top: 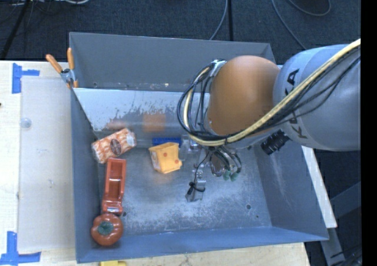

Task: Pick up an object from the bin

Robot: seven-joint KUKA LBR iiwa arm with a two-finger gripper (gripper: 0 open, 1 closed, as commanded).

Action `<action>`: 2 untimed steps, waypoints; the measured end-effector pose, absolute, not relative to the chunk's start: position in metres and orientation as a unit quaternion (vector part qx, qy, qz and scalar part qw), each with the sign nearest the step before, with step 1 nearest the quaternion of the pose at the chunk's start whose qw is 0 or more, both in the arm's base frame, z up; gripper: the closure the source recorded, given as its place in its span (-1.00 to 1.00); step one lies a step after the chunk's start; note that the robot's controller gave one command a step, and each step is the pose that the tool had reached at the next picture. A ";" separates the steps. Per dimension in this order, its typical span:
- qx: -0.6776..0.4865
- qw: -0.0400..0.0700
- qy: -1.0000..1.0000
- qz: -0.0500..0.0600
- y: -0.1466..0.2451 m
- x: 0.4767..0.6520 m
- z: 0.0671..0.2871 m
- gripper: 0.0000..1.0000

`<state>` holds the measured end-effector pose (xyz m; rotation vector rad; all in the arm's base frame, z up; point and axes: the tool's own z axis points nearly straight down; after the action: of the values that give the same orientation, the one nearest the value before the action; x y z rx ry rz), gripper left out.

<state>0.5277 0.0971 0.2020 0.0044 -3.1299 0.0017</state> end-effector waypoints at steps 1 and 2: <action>0.000 0.002 -1.000 0.000 0.097 0.529 0.206 -1.00; -0.025 -0.003 -1.000 0.000 0.140 0.572 0.171 -1.00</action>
Offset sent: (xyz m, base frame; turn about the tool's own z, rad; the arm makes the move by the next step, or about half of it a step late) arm 0.0696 0.0792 -0.0694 0.0799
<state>0.5721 0.1399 0.1706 -0.0788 -3.1464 -0.0011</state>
